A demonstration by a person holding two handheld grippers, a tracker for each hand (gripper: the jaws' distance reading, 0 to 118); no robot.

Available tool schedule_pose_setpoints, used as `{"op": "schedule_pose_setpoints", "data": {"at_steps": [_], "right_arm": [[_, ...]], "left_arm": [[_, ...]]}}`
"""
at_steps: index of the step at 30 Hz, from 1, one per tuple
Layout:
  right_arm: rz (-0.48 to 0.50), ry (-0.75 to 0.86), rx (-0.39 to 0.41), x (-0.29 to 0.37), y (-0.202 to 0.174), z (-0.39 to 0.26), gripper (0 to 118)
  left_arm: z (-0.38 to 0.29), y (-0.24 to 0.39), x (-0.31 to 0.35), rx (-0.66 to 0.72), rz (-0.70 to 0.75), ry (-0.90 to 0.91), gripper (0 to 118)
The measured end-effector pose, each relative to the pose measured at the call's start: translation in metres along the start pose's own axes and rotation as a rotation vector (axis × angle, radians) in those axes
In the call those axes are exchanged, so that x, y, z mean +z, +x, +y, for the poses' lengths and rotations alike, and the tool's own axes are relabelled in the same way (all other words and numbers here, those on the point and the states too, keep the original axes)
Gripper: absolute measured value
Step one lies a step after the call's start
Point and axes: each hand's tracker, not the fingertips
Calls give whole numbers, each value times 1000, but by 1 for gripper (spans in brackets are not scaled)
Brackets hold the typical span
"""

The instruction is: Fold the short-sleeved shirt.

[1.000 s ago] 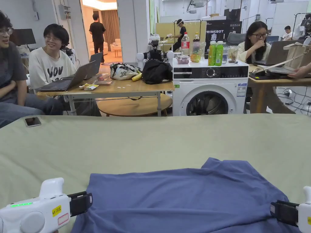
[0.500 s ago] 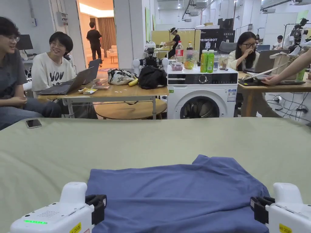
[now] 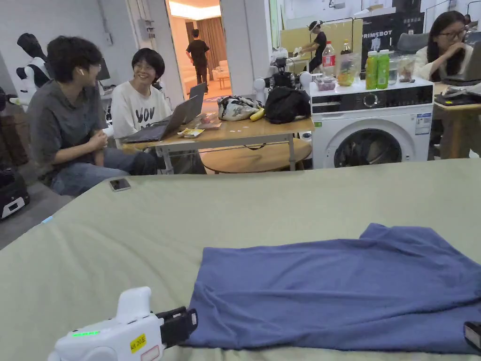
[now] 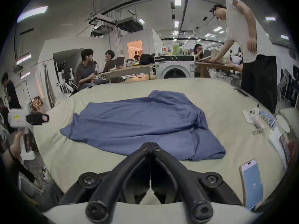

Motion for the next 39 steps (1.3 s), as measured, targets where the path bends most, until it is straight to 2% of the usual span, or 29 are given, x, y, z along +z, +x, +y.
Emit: {"op": "schedule_pose_setpoints", "data": {"at_steps": [2, 4, 7, 8, 10, 13, 16, 18, 19, 20, 21, 22, 24, 26, 27, 28, 29, 30, 31, 32, 33, 34, 35, 37, 39], "right_arm": [[-6, -10, -9, 3, 4, -5, 0], [-33, -24, 15, 8, 6, -8, 0], [-75, -40, 29, 15, 18, -12, 0], [-88, -45, 22, 17, 23, -12, 0], [-122, -51, 15, 21, 33, -14, 0], [-153, -68, -3, 23, 49, -16, 0], [-199, -84, -62, 11, 71, -15, 0], [-231, -80, -138, 0, 83, -7, 0], [-242, -86, -164, -8, 90, -2, 6], [-236, -95, -180, -18, 98, 2, 29], [-243, -107, -169, -30, 102, 6, 60], [-268, -122, -144, -40, 103, 11, 83], [-281, -143, -124, -64, 108, 16, 81], [-319, -213, -177, -90, 117, 18, 81], [-314, -269, -190, -100, 119, 16, 75], [-301, -316, -188, -107, 120, 10, 41], [-340, -305, -124, -108, 112, 6, 20], [-318, -247, -97, -101, 104, 7, 13], [-309, -268, -91, -100, 99, 9, 6], [-306, -284, -81, -99, 93, 8, 6], [-327, -279, -38, -99, 91, 10, 5], [-335, -271, -37, -94, 90, 13, 5], [-379, -180, -30, -79, 85, 18, 4], [-342, -155, -29, -61, 79, 31, 4], [-347, -115, 1, -42, 69, 40, 4]], "left_arm": [[-3, -4, -23, 56, -5, -56, 55], [-3, -8, -44, 86, 1, -86, 55], [-1, -8, -79, 25, 47, -153, 54], [-1, -9, -89, 36, 82, -193, 50], [1, -9, -95, 53, 73, -185, 25], [4, -2, -96, 29, 26, -220, 0], [0, 22, -101, -99, 119, -230, 0], [0, 33, -107, -160, 168, -273, 0], [2, 35, -108, -168, 173, -283, 0], [4, 36, -110, -182, 173, -294, 0], [2, 42, -104, -197, 171, -301, 0], [2, 43, -103, -197, 170, -293, 0], [-1, 43, -101, -188, 168, -286, 0], [-2, 40, -98, -176, 161, -275, 0], [-2, 41, -97, -171, 158, -273, 0], [-2, 41, -96, -169, 155, -272, 0], [-1, 39, -96, -167, 153, -273, 0], [-2, 40, -95, -167, 152, -272, 0], [-3, 41, -94, -168, 152, -269, 0], [-3, 36, -95, -166, 149, -264, 0], [0, 27, -94, -157, 133, -256, 0], [1, 23, -86, -125, 75, -204, 0], [4, 17, -70, -88, 40, -162, 0], [12, 11, -44, -35, 34, -83, 0], [22, 10, -18, -56, 20, -61, 0]]}}
